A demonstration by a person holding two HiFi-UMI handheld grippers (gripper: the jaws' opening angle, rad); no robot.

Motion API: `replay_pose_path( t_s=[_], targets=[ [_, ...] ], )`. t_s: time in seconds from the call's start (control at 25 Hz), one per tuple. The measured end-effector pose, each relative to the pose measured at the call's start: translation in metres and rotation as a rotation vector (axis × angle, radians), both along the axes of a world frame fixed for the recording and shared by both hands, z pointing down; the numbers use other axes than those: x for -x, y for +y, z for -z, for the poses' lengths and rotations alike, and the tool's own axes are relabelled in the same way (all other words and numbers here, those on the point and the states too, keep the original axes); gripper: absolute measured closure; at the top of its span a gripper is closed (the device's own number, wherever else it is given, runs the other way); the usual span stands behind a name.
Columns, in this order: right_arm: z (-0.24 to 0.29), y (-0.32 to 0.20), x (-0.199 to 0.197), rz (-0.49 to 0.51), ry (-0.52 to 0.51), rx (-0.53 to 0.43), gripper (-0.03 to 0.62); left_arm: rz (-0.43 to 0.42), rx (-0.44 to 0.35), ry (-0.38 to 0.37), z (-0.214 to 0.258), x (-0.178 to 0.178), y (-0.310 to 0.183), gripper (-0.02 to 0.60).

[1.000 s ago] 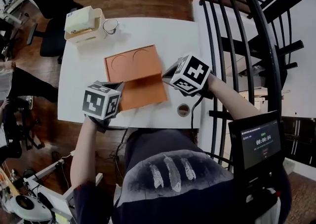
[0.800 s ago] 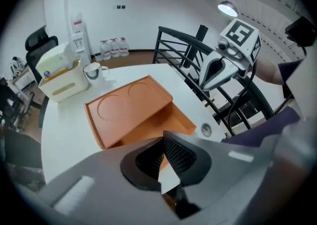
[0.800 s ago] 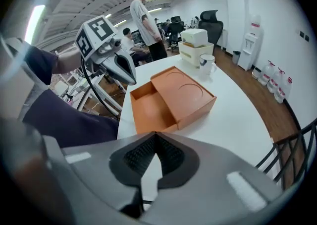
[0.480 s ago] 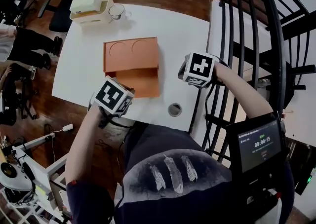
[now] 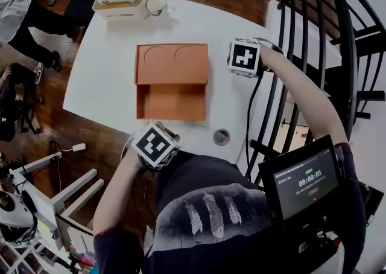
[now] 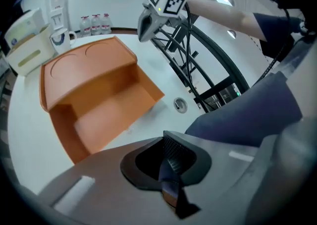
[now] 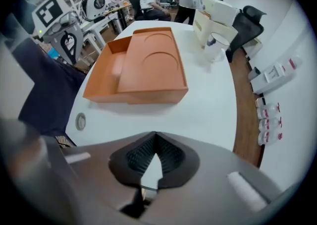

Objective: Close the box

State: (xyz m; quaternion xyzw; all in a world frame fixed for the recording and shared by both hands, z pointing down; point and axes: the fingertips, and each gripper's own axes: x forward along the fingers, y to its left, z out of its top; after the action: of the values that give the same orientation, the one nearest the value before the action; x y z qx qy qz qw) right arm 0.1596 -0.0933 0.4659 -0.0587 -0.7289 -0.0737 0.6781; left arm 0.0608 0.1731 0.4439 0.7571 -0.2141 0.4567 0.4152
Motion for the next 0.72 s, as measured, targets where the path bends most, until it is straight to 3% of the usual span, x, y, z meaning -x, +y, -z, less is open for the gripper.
replay_pose_path(
  t_s=[0.24, 0.48, 0.6, 0.72],
  targets=[
    [-0.010, -0.061, 0.077, 0.124, 0.007, -0.069, 0.589, 0.056, 0.091, 0.041, -0.037, -0.009, 0.024, 0.566],
    [-0.042, -0.056, 0.147, 0.184, 0.017, 0.058, 0.589, 0.063, 0.160, 0.064, -0.065, -0.020, 0.033, 0.566],
    [-0.058, -0.074, 0.180, 0.266, 0.006, -0.050, 0.589, 0.100, 0.158, 0.057, -0.079, -0.017, 0.025, 0.566],
    [-0.072, -0.073, 0.199, 0.274, 0.004, -0.042, 0.589, 0.138, 0.170, 0.058, -0.088, -0.011, 0.022, 0.566]
  ],
)
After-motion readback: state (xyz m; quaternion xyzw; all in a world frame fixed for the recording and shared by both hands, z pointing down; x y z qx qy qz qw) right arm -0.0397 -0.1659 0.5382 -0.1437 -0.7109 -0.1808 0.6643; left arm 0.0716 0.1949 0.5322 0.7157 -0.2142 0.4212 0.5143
